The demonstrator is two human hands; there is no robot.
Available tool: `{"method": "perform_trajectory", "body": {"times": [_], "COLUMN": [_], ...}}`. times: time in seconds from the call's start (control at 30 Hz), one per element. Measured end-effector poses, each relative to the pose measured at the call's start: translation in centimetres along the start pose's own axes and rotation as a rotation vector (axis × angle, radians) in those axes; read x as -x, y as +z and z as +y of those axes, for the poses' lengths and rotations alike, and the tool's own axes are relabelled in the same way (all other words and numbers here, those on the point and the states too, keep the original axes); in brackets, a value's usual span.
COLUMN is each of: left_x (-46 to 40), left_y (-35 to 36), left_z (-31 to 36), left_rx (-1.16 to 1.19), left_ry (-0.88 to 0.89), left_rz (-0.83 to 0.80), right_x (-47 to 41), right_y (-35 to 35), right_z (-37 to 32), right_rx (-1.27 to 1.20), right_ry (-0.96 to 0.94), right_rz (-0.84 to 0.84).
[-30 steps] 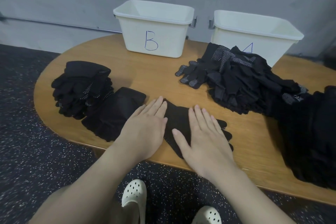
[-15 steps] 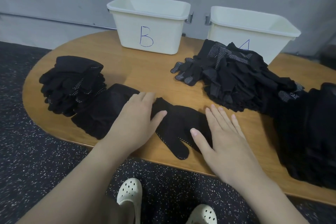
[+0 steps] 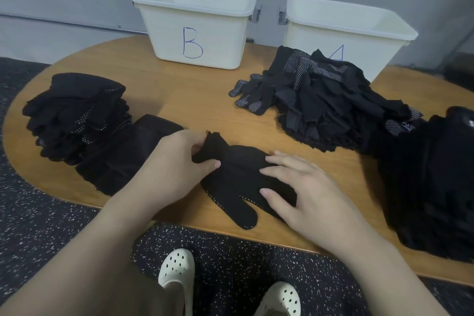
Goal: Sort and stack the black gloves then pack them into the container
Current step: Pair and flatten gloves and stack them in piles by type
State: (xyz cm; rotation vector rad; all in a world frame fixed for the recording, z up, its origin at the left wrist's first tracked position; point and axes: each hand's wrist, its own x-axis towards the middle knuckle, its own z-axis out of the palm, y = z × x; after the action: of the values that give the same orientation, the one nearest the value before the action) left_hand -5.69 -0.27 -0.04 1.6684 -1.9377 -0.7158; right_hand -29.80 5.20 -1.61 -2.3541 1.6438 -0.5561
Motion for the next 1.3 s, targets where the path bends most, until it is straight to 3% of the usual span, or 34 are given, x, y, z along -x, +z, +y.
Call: {"method": "perform_trajectory", "body": {"times": [0.1,0.3,0.43,0.63,0.87,1.17,1.3], "left_x": [0.2,-0.4,-0.3,1.6,2.1,2.5,2.2], "left_y": [-0.2,-0.4,-0.2,0.8,2.2,4.4,5.0], "left_z": [0.1,-0.6,0.2,2.0,2.0,1.7,1.4], "left_rx": [0.022,0.181,0.269,0.328,0.245,0.230,0.105], "left_ry": [0.054,-0.002,0.000,0.136,0.242,0.349,0.396], "left_rz": [0.054,0.241,0.336,0.273,0.289,0.197,0.140], "right_x": [0.1,0.0,-0.1,-1.0,0.4,0.5,0.5], "right_y": [-0.4,-0.3,0.6,2.2,-0.6,-1.0,-1.1], "right_z": [-0.1,-0.4,-0.9,-2.5,0.2,1.3,1.5], "right_rx": [0.002,0.015,0.051,0.027,-0.078,-0.067,-0.066], "right_ry": [0.026,0.032,0.033,0.094,0.116,0.120,0.127], "right_rz": [-0.056,-0.124,-0.083,0.033,-0.111,-0.140,-0.147]}}
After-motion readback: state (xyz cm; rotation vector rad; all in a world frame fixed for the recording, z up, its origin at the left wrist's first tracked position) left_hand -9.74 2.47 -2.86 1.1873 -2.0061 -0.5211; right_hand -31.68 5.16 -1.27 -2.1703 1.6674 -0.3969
